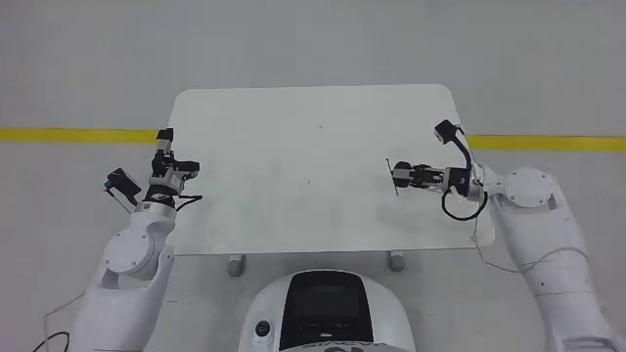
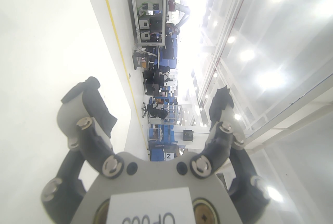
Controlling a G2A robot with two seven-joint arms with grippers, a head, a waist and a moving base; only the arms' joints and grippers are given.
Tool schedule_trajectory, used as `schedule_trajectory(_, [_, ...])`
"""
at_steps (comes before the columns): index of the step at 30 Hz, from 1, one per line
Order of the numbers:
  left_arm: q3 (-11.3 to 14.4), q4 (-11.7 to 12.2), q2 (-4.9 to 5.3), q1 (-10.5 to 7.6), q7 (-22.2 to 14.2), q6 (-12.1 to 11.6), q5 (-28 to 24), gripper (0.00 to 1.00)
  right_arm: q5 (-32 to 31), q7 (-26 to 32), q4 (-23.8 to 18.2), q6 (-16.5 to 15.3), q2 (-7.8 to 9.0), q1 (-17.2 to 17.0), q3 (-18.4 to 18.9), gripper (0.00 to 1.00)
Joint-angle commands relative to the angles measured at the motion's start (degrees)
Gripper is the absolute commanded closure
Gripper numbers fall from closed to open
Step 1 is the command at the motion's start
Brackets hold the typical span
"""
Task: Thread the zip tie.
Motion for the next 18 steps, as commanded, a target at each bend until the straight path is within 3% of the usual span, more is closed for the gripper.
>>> schedule_trajectory(1, [0.0, 0.0, 0.00, 0.00, 0.0, 0.0, 0.0, 0.00, -1.4, -3.0, -2.9, 0.0, -0.04, -1.5, -0.1, 1.00])
schedule_trajectory(7, [0.0, 0.0, 0.00, 0.00, 0.0, 0.0, 0.0, 0.00, -4.5, -10.5, -8.3, 0.0, -0.03, -5.3, 0.0, 1.00])
schedule_trajectory(11, [0.0, 0.0, 0.00, 0.00, 0.0, 0.0, 0.0, 0.00, -7.1, -14.6, -9.7, 0.0, 0.09, -6.3, -0.8, 1.00])
schedule_trajectory(18, [0.0, 0.0, 0.00, 0.00, 0.0, 0.0, 0.0, 0.00, -7.1, -14.6, -9.7, 0.0, 0.09, -6.3, -0.8, 1.00])
